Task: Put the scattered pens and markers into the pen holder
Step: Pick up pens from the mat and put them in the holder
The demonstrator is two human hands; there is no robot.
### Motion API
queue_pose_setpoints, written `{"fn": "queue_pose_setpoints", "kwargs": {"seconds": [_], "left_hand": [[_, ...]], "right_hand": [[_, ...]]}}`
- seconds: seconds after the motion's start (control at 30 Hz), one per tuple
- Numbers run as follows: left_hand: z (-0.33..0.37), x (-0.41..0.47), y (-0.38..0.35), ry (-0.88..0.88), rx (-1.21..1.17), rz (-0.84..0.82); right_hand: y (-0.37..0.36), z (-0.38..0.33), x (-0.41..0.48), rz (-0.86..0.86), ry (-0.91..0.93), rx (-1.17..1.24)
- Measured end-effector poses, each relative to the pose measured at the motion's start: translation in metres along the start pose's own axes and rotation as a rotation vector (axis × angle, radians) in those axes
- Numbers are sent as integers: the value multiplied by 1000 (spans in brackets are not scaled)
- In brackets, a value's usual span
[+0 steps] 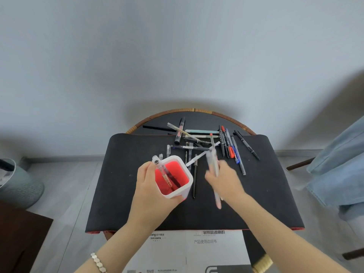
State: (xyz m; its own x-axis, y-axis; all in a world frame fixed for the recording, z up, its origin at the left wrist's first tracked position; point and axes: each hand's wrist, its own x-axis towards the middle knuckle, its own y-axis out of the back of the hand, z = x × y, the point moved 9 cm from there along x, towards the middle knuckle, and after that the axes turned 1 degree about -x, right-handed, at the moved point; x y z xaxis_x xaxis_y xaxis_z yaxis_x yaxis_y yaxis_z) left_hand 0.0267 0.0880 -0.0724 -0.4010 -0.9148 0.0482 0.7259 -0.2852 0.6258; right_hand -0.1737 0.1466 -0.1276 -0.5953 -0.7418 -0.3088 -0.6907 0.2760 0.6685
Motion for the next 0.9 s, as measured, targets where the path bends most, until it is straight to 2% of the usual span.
{"fn": "queue_pose_setpoints", "kwargs": {"seconds": [0.07,0.17,0.23,0.37,0.47,0.6,0.7,0.77,0.9], "left_hand": [[1,-1,-4,-15,1,-10],[6,-2,-13,-56,31,-32],[9,-3,-19,-64,6,-42],[7,-2,-25,-59,-45,-40],[5,1,-25,-65,-18,-46],[5,2,-21,-67,2,-39],[2,3,-15,-41,-21,-24],[1,3,-14,-37,1,-27],[-1,4,-11,-13,18,-22]], "right_hand": [[44,-37,-19,138,165,317],[95,-90,-54,319,411,477],[85,-108,-63,233,455,459],[3,-93,-61,-84,314,137],[-14,-83,-60,-75,307,73],[11,-94,-60,-32,447,131],[50,-67,-25,197,307,206],[54,-35,12,283,138,38],[11,-2,58,130,-31,-393]]}}
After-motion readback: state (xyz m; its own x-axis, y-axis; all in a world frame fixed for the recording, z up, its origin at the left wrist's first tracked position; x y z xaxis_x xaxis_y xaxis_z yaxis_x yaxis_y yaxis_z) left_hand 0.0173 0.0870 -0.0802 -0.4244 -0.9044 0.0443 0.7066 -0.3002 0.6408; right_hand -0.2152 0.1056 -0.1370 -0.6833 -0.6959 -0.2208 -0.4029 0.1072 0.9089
